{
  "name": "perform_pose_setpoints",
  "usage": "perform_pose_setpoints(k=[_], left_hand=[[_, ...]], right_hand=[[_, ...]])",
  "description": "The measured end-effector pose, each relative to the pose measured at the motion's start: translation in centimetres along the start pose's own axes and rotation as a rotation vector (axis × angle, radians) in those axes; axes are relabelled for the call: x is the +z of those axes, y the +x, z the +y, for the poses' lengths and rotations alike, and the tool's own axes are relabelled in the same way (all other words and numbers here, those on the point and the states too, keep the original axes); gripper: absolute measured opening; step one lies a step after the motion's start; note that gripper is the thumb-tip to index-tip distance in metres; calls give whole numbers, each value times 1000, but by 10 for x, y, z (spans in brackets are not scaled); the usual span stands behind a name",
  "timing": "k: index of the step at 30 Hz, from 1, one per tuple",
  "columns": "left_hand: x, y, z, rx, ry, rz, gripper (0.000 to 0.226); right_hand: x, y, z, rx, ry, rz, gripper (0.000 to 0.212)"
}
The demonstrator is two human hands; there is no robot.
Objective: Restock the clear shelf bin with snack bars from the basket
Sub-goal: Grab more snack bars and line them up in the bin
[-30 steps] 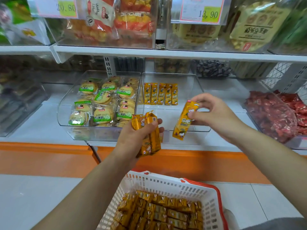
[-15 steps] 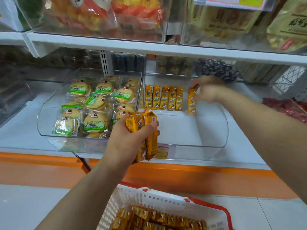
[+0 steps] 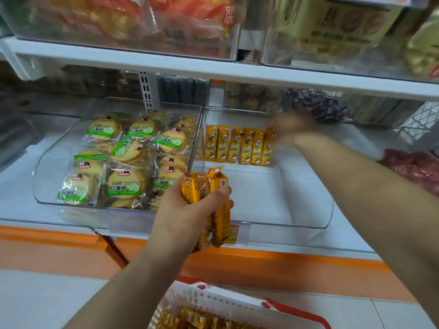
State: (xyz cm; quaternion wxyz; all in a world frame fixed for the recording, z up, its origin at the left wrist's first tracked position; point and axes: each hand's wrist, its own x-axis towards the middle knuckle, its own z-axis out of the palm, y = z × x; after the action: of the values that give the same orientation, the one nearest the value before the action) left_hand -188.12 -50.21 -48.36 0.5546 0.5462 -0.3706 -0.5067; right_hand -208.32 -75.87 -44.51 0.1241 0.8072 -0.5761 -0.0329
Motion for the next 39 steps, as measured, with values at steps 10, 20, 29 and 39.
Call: perform_pose_setpoints(k=[10,20,29,39], left_hand=[[11,-20,8,-104,-95,-56,56],[30,-63,11,-68,-75,-267,36],[29,-81,9,-169,-150,-286,41],[32,-71,0,-107,-34,-230,33]], right_hand=[[-54,-141,-22,-16,1049,73,25],[-63,-235,-64,-96,1387,-187,24],[-56,-241,-35,-92,1850,-318,41],[-60,-240,-30,-13,1529,-262,20]])
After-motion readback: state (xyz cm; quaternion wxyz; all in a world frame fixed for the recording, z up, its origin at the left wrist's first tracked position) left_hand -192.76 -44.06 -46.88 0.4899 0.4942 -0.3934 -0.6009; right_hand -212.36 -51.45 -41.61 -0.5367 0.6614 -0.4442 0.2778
